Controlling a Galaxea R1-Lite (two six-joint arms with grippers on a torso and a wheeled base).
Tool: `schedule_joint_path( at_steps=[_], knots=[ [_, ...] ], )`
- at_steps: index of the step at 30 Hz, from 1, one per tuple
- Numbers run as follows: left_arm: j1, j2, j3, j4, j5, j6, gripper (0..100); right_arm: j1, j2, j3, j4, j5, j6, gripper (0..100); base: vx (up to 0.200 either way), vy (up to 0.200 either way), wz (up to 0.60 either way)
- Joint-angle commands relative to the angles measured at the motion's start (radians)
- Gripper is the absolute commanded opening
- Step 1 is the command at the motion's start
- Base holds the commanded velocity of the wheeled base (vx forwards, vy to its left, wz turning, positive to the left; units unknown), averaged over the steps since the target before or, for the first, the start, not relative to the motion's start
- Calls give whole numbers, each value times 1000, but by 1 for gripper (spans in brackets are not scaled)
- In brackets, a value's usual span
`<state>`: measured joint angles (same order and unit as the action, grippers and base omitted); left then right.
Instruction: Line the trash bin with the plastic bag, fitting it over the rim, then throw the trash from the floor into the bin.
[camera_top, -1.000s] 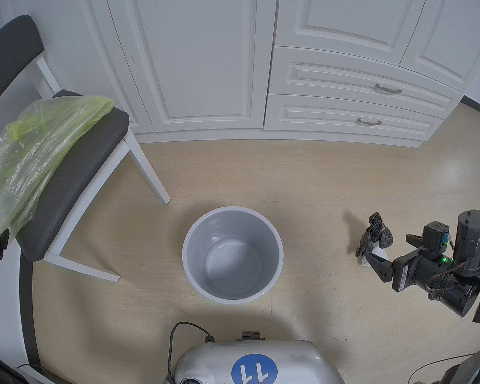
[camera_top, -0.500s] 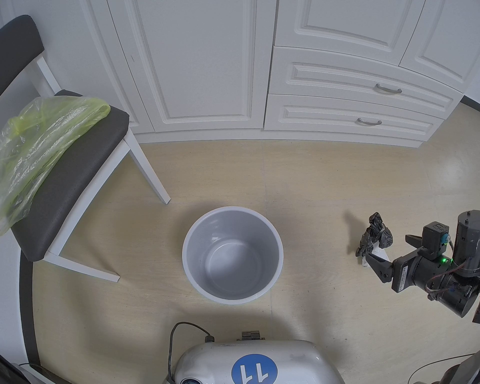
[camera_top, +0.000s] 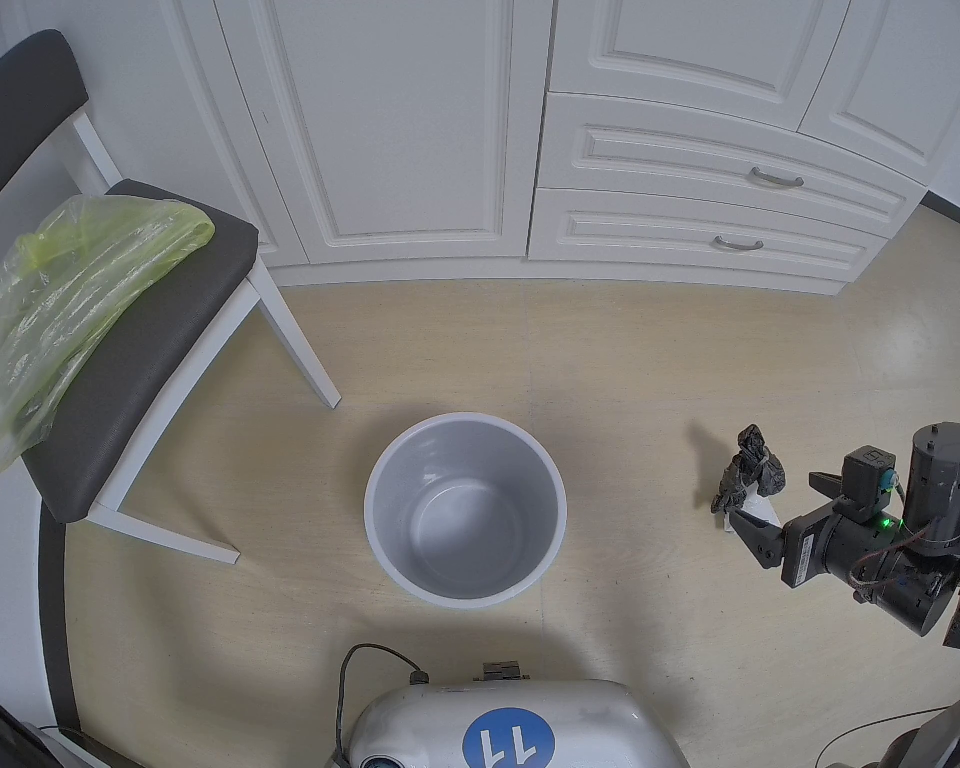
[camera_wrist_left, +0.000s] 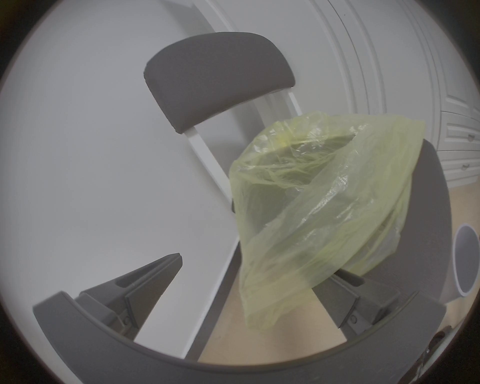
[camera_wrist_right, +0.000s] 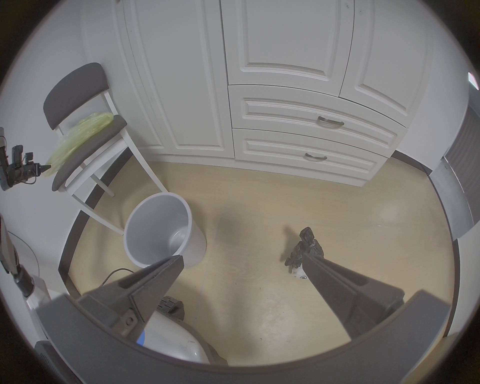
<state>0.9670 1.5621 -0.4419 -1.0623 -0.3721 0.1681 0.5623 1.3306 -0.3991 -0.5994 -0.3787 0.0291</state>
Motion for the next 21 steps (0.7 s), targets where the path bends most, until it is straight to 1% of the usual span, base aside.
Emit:
schedule_joint_path(
  at_steps=[1,3,5,10,13,15,17,18,21],
  knots=[
    [33,24,20,-1,-217,-1,100,2,2,0,0,1,0,100,0,0,0],
    [33,35,22,1,-310,-4,100,7,5,0,0,1,2,100,0,0,0],
    [33,53,11,-1,-327,-4,100,11,7,0,0,1,2,100,0,0,0],
    [33,105,-17,-2,-327,-4,100,11,7,0,0,1,2,100,0,0,0],
    [33,122,-20,-18,-326,-5,100,11,7,0,0,1,2,100,0,0,0],
    [33,141,-27,-51,-323,-7,100,11,7,0,0,1,2,100,0,0,0],
    [33,141,-27,-51,-323,-7,100,11,7,0,0,1,2,100,0,0,0],
    [33,144,-37,-87,-317,-41,100,13,5,3,0,9,2,100,0,0,0],
    [33,139,-44,-117,-315,-99,100,13,4,5,0,26,2,100,0,0,0]
  ],
)
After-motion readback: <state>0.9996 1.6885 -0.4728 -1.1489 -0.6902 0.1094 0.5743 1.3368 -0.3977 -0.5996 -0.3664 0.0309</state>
